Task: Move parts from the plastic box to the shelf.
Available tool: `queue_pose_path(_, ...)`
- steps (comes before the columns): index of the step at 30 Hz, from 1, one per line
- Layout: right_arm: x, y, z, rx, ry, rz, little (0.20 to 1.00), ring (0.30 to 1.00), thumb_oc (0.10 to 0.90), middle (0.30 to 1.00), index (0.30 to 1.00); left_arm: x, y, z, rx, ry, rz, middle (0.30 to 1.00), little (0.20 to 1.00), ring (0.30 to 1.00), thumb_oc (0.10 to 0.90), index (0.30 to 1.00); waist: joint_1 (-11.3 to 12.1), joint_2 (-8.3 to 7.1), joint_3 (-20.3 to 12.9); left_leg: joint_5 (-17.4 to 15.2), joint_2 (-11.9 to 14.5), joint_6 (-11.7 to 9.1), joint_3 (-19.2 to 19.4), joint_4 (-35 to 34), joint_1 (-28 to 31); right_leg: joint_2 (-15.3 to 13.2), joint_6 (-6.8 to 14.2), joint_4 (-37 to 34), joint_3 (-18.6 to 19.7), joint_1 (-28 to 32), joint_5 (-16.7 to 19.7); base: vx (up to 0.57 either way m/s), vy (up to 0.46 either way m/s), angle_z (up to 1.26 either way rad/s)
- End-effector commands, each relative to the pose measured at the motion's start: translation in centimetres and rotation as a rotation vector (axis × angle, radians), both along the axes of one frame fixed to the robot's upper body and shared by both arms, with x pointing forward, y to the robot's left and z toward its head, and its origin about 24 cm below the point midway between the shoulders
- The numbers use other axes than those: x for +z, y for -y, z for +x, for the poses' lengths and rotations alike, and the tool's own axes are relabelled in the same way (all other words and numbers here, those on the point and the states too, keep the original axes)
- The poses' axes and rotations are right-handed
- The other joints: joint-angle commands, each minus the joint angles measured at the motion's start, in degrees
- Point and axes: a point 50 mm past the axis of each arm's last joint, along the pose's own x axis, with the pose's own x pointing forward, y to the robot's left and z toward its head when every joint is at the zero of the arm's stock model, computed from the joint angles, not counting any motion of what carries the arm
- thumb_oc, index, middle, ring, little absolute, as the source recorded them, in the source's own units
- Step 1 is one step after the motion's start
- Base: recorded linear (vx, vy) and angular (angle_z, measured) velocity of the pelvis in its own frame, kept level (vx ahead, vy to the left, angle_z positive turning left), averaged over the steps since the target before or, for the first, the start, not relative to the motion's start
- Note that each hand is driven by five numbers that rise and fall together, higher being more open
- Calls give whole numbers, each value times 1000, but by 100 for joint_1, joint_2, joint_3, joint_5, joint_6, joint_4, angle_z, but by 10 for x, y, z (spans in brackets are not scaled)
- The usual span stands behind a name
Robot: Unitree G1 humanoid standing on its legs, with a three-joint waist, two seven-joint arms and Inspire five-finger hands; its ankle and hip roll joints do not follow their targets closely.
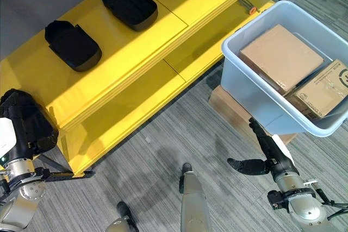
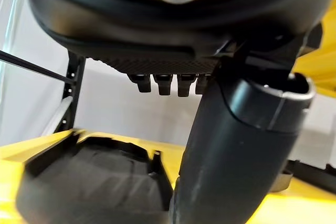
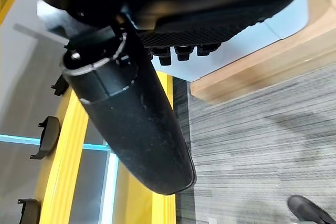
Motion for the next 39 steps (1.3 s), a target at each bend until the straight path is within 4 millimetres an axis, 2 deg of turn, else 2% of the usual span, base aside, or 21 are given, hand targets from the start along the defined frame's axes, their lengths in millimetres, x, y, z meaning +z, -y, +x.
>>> queue_pose_path(1,34,-3,6,54,185,-53,1000,1000,900,1000,1000,36,-29,-8,90,83,111,1000,1000,1000,900,1000,-195,-175,-88,-546,33,-309,-31,906,-2,75,-83,-666,-562,1164,-810,51,-90,36)
queue_pose_path(2,34,-3,5,52,182,-55,1000,1000,900,1000,1000,36,-30,-9,89,78,108,1000,1000,1000,900,1000,-202,-169,-94,-613,4,-287,-6,966,12,65,-92,-677,-587,1188,-810,122,-91,43)
queue_pose_path(3,31,-4,7,56,171,-63,1000,1000,900,1000,1000,32,-33,-12,101,53,97,1000,1000,1000,900,1000,-73,-123,-79,-914,-401,-101,-357,1207,-153,111,-97,-687,-522,1240,-807,163,-33,22)
queue_pose_path(4,31,-6,9,68,170,-68,1000,1000,900,1000,1000,30,-35,-14,110,47,96,1000,1000,1000,900,1000,45,-98,-34,-1105,-677,27,-636,1146,-311,175,-66,-668,-424,1236,-797,166,-14,5)
queue_pose_path(5,31,-6,10,70,170,-68,1000,1000,900,1000,1000,29,-35,-14,112,47,96,1000,1000,1000,900,1000,66,-96,-26,-1138,-722,49,-677,1135,-336,184,-58,-660,-404,1232,-796,156,30,-16)
queue_pose_path(6,32,-7,12,78,176,-66,1000,1000,900,1000,1000,25,-37,-19,124,48,102,1000,1000,1000,900,1000,221,-88,21,-1119,-907,85,-868,916,-503,280,-5,-716,-333,1304,-799,160,46,-27)
queue_pose_path(7,33,-8,14,83,180,-65,1000,1000,900,1000,1000,23,-39,-22,124,47,99,1000,1000,1000,900,1000,331,-94,51,-976,-954,46,-955,649,-639,340,32,-780,-290,1411,-833,154,44,-40)
queue_pose_path(8,33,-8,15,83,181,-65,1000,1000,900,1000,1000,23,-39,-23,124,48,97,1000,1000,1000,900,1000,341,-99,54,-946,-960,40,-955,592,-633,345,37,-798,-282,1431,-834,148,54,-50)
queue_pose_path(9,34,-7,15,82,182,-59,1000,1000,900,1000,1000,21,-40,-25,125,46,98,1000,1000,1000,900,1000,419,-110,69,-754,-932,-22,-1013,387,-768,377,58,-864,-253,1547,-868,116,67,-48)
queue_pose_path(10,34,-8,16,84,182,-53,1000,1000,900,1000,1000,20,-42,-30,130,42,112,1000,1000,1000,900,1000,565,-92,108,-208,-790,-106,-1179,68,-995,471,18,-979,-284,1685,-792,529,340,-85)
queue_pose_path(11,32,-17,20,131,146,-64,1000,1000,900,1000,1000,18,-52,-44,164,-13,98,1000,1000,1000,900,1000,857,-187,97,-249,-696,-63,-1806,-110,-1148,416,20,-762,-7,1960,-1030,544,311,-71)
queue_pose_path(12,32,-17,20,132,144,-62,1000,1000,900,1000,1000,19,-53,-44,164,-14,104,1000,1000,1000,900,1000,842,-209,53,-362,-709,-88,-1787,-95,-1106,395,37,-753,17,1998,-1086,520,307,-87)
queue_pose_path(13,31,-19,18,131,144,-57,1000,1000,900,1000,1000,21,-53,-43,165,-11,115,1000,1000,1000,900,1000,849,-200,50,-434,-695,-14,-1667,-20,-1125,365,47,-705,-55,1984,-1032,197,46,-90)
queue_pose_path(15,27,-23,14,121,143,-26,1000,1000,900,1000,1000,35,-56,-34,168,-14,141,1000,1000,1000,900,1000,885,-213,10,-686,-781,41,-1607,66,-1095,272,190,-691,-118,2026,-1001,171,20,-72)
queue_pose_path(17,27,-26,16,113,167,-6,1000,1000,900,1000,1000,45,-55,-23,169,12,163,1000,1000,1000,900,1000,886,-224,61,-748,-850,40,-1590,60,-1078,249,290,-850,-157,2066,-878,54,8,-18)
queue_pose_path(21,33,-29,17,108,208,3,1000,1000,900,1000,1000,49,-53,-15,178,57,182,1000,1000,1000,900,1000,876,-253,181,-819,-982,86,-1536,64,-1124,182,423,-1278,-153,2162,-648,4,41,-35)
queue_pose_path(26,33,-25,14,70,234,21,1000,1000,900,1000,1000,56,-53,-22,218,165,260,1000,1000,1000,900,1000,938,-373,215,-887,-1106,143,-1523,158,-1290,156,517,-1920,-164,2420,-376,8,-16,-9)
queue_pose_path(29,33,-24,10,65,232,36,1000,1000,900,1000,1000,70,-51,-26,192,240,290,1000,1000,1000,900,1000,983,-441,161,-920,-1152,146,-1506,190,-1335,150,558,-2199,-172,2608,-300,23,-12,1)
queue_pose_path(34,32,-26,6,83,239,66,1000,1000,900,1000,1000,78,-48,-29,154,241,318,1000,1000,1000,900,1000,1039,-517,36,-954,-1206,172,-1465,234,-1397,130,626,-2461,-170,2801,-209,0,0,0)
queue_pose_path(39,30,-29,4,101,223,78,1000,1000,900,1000,1000,74,-52,-31,174,191,299,1000,1000,1000,900,1000,1082,-564,-73,-964,-1245,202,-1459,239,-1426,118,667,-2646,-166,2967,-148,0,0,0)
